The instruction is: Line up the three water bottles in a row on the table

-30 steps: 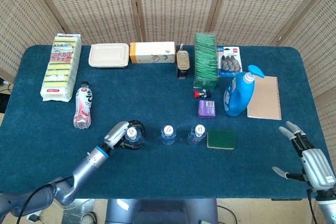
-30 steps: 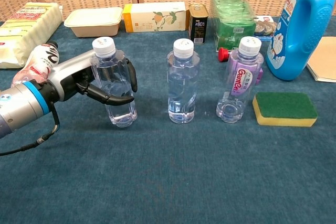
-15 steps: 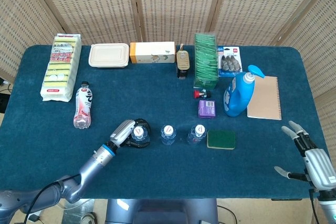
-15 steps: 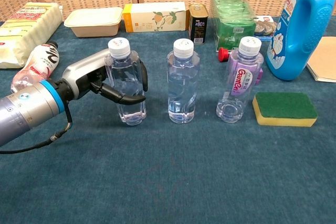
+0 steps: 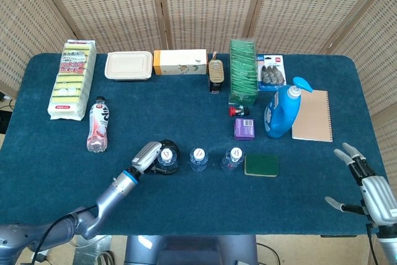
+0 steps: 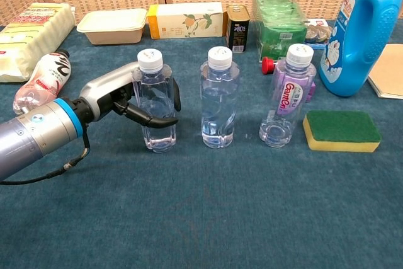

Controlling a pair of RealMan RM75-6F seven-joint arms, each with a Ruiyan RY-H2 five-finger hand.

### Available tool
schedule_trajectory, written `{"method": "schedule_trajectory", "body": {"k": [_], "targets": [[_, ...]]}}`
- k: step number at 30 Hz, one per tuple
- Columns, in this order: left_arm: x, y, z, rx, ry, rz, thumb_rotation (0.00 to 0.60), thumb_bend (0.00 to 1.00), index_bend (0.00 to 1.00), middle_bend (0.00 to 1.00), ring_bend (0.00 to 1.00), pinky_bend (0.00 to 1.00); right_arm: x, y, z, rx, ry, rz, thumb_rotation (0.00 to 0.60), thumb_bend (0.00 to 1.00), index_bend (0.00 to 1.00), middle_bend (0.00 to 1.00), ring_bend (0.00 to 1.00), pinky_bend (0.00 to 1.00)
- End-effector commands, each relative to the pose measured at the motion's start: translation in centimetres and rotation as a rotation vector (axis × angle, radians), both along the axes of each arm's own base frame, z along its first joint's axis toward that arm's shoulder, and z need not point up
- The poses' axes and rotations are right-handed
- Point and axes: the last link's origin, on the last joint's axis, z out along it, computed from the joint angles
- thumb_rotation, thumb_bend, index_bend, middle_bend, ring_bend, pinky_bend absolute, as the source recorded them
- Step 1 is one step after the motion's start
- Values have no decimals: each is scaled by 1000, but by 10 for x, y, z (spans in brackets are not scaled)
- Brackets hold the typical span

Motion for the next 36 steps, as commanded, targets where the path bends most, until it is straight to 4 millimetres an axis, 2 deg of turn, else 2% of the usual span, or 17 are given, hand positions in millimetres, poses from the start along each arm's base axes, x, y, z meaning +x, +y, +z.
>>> {"method": "schedule_trajectory", "body": {"k": [1,5,10,14,20,36], "targets": [[0,-1,-1,-2,0,-3,600,246,403,369,244,433,0,0,0,-1,0,0,600,0,106,8,0,223],[0,-2,-2,-27,-14,-4,600,242,211,237,170,396,0,0,0,-3,0,1,600,0,106,8,0,223],[0,-3,-2,-46,-16,-10,600,241,106,137,120,369,0,0,1,-1,0,1,600,0,105,7,0,223],[-2,-3,0,-40,-16,-16,600,211,1,37,40,306,0,0,1,-2,-1,2,600,0,105,8,0,223],[-6,-2,6,-2,-6,-27,600,190,0,0,0,201,1,1,1,-2,-1,6,600,0,105,8,0,223],[-4,1,6,37,42,-52,600,183,0,0,0,196,1,2,2,-2,-2,8,600,0,106,8,0,223]]}}
